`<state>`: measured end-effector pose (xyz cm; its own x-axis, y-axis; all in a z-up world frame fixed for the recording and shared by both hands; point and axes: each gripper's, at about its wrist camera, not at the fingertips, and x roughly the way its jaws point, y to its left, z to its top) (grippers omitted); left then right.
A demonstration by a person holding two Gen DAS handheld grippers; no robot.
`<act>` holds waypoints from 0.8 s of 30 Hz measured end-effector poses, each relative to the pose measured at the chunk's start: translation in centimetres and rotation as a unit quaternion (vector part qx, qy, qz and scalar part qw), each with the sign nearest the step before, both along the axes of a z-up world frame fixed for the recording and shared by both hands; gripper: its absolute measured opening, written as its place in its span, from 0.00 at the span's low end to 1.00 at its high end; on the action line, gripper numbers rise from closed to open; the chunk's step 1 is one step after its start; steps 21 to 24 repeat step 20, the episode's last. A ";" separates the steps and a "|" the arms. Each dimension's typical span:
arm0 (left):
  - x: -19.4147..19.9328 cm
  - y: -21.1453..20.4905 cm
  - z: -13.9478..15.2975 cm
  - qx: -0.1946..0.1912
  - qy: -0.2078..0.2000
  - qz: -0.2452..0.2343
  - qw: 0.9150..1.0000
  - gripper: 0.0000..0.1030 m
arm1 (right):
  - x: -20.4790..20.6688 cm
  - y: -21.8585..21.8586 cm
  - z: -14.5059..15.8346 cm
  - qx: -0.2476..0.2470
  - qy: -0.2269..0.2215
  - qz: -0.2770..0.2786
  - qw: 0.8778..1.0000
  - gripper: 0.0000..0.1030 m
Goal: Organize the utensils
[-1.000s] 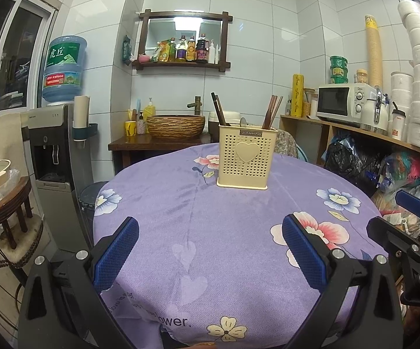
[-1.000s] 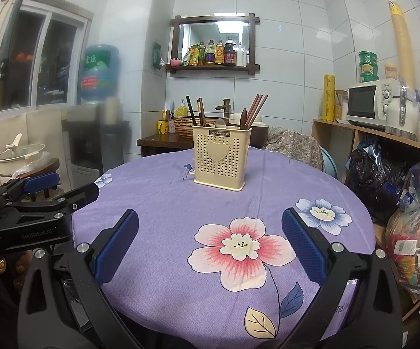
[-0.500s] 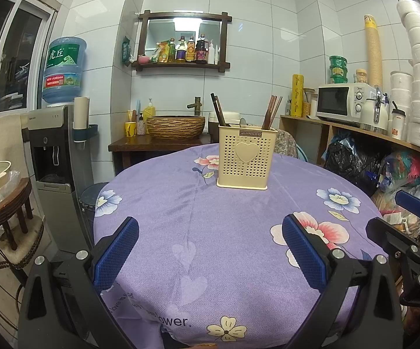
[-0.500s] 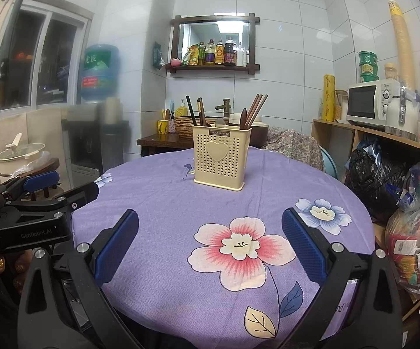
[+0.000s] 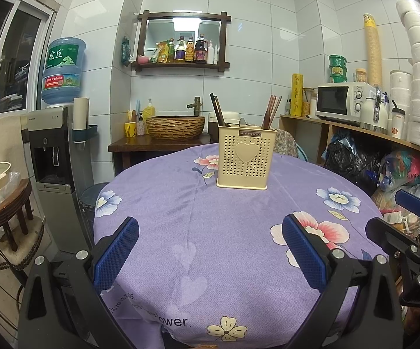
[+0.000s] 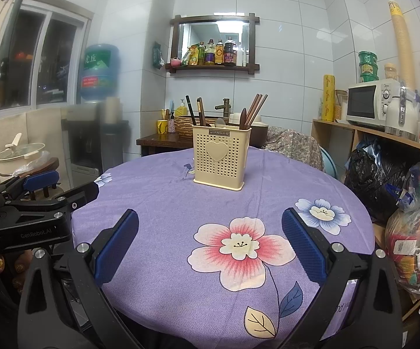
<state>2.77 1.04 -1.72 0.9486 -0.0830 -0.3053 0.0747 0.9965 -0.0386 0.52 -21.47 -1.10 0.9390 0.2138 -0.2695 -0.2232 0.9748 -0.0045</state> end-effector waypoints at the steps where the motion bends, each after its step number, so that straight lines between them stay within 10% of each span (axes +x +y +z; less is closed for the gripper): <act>1: 0.0 0.0 0.0 0.000 0.001 0.000 1.000 0.95 | 0.0 0.0 0.0 0.000 0.000 0.000 1.000 0.94; 24: 0.3 0.9 0.7 0.003 0.011 -0.001 1.000 0.95 | 0.0 0.0 -0.2 0.001 0.001 -0.001 1.000 0.94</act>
